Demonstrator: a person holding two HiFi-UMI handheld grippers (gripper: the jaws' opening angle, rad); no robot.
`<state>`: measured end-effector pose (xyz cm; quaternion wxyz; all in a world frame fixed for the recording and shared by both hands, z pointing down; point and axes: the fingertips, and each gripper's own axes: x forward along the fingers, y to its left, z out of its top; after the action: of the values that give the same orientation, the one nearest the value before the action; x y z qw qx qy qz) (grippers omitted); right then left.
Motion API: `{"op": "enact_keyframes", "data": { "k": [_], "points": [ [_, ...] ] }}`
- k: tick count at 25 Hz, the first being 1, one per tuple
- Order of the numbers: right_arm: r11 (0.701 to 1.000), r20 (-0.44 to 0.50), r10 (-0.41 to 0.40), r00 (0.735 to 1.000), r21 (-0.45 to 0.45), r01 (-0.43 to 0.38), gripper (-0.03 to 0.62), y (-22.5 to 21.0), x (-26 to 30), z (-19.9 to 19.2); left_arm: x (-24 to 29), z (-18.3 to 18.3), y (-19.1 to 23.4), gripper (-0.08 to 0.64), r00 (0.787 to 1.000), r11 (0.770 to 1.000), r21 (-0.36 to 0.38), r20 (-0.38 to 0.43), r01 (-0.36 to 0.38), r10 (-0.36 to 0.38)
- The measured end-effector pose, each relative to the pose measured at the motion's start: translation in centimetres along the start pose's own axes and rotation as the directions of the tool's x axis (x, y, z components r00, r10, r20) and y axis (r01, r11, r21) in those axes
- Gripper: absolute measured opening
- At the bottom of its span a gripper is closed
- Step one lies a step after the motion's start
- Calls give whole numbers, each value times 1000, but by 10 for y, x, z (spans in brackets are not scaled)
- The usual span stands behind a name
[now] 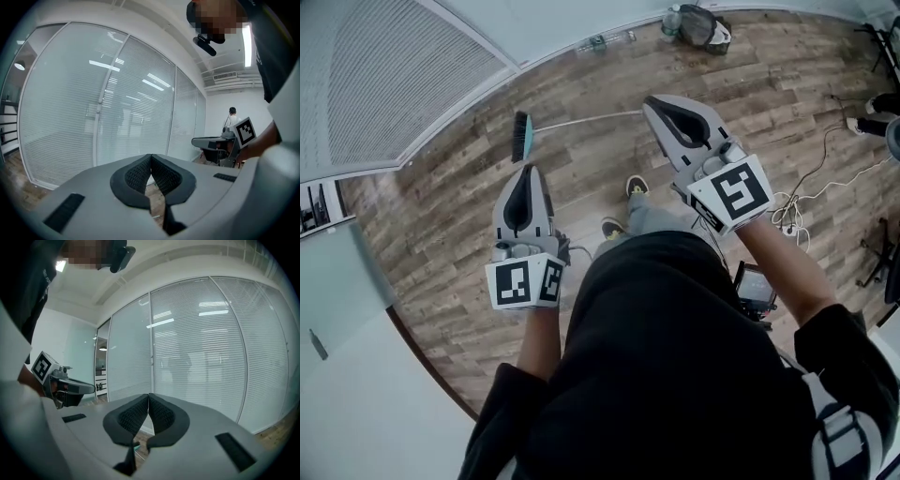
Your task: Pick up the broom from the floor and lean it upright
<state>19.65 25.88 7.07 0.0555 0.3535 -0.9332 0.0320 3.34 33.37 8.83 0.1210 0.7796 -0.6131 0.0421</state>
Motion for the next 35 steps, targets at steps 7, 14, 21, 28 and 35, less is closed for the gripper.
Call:
{"op": "enact_keyframes", "data": {
  "k": [7,14,21,28,35],
  "points": [
    [999,-8,-31,999,38,32,18,-60,19,-5,59,11,-7,23,1000,1000,26,-17,8,-7],
    [999,-14,-27,1000,31,28,18,-78,38,-5,85,9,-9,23,999,1000,17,-39,11,-10],
    [999,-32,-13,999,37,15,18,-72,66,-12,96,6,16,23,999,1000,3,-41,13,-13],
    [1000,-38,-9,999,28,10,18,-57,134,-1,118,19,86,23,1000,1000,-10,-18,2,-2],
    [1000,-60,-14,998,19,16,18,-52,200,11,150,30,149,23,1000,999,-43,2,10,-10]
  ]
}}
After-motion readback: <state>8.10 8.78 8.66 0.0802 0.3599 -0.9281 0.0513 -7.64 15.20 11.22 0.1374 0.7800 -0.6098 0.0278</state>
